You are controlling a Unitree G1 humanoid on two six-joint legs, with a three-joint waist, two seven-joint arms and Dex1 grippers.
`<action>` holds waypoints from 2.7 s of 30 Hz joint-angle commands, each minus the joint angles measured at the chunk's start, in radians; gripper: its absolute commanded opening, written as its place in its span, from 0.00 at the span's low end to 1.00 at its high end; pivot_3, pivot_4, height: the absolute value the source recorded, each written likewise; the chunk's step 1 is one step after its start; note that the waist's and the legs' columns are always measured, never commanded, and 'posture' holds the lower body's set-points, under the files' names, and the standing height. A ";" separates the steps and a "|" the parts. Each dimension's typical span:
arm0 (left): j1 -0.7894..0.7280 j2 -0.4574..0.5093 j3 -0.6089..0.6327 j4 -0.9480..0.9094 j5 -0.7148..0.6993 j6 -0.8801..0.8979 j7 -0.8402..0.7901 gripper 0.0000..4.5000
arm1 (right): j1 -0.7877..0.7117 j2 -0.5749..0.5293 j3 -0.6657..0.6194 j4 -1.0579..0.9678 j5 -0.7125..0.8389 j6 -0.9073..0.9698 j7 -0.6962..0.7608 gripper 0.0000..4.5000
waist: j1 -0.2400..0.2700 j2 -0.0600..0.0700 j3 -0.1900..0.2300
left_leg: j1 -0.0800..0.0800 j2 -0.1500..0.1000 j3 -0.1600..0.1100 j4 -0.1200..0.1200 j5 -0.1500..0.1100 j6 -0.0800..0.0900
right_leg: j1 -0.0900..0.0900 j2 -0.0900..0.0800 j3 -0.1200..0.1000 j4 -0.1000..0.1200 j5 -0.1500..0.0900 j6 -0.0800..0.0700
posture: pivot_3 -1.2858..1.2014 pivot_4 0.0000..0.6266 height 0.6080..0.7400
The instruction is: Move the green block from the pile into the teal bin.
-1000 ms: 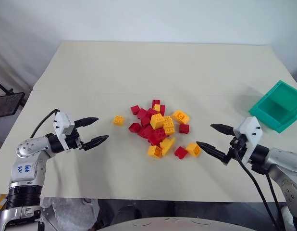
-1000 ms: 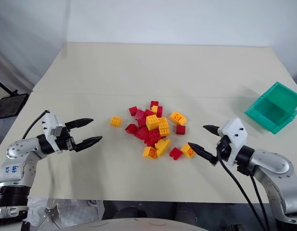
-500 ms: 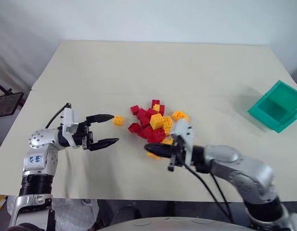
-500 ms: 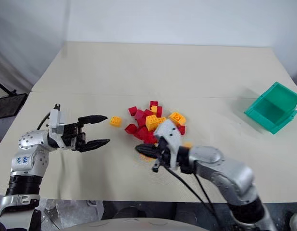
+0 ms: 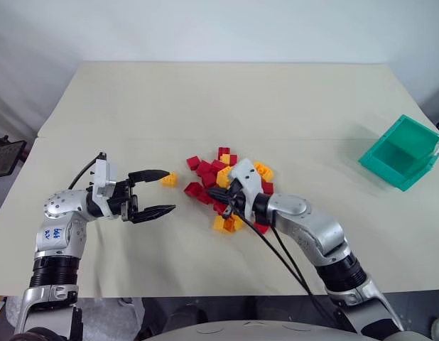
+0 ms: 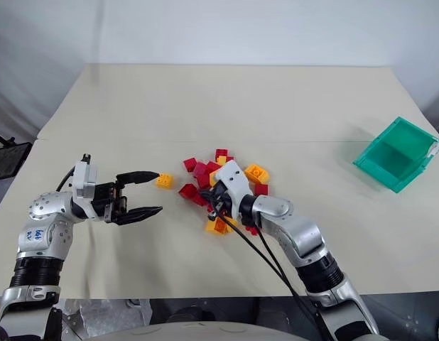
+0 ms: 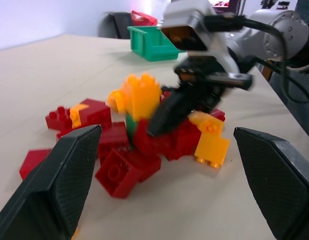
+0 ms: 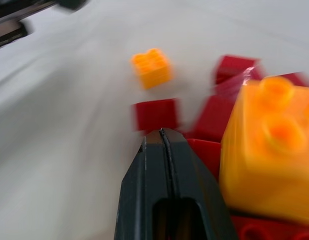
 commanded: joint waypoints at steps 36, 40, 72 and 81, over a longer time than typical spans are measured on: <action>-0.045 -0.050 -0.017 0.021 0.000 -0.033 -0.001 1.00 | 0.326 -0.507 -0.541 -0.441 0.244 0.151 0.348 0.27 | 0.032 -0.001 0.001 | -0.001 0.000 -0.003 0.001 -0.001 0.002 | 0.000 -0.001 0.000 -0.002 0.000 0.001 | 0.52 0.24 1.00; -0.058 -0.047 -0.017 0.045 0.001 -0.040 -0.014 1.00 | 0.446 -0.643 -0.706 -0.396 0.263 0.139 0.462 0.57 | 0.037 -0.002 0.001 | -0.001 0.000 0.000 0.001 -0.001 0.002 | 0.000 -0.001 0.000 -0.002 0.001 0.001 | 0.52 0.24 1.00; 0.007 -0.065 -0.005 -0.009 -0.007 -0.078 0.011 1.00 | -0.452 -0.324 0.223 0.162 -0.171 0.158 0.486 0.99 | 0.005 -0.002 0.002 | -0.003 0.000 -0.003 0.006 -0.001 0.002 | 0.000 -0.002 -0.001 0.000 0.001 0.001 | 0.52 0.24 1.00; 0.072 -0.062 0.019 -0.081 -0.016 -0.072 0.048 1.00 | -0.540 -0.256 0.357 0.293 -0.301 0.110 0.618 0.99 | 0.005 -0.002 0.002 | -0.003 0.000 -0.005 0.007 -0.001 0.002 | 0.000 -0.002 -0.001 0.001 0.001 0.001 | 0.52 0.24 1.00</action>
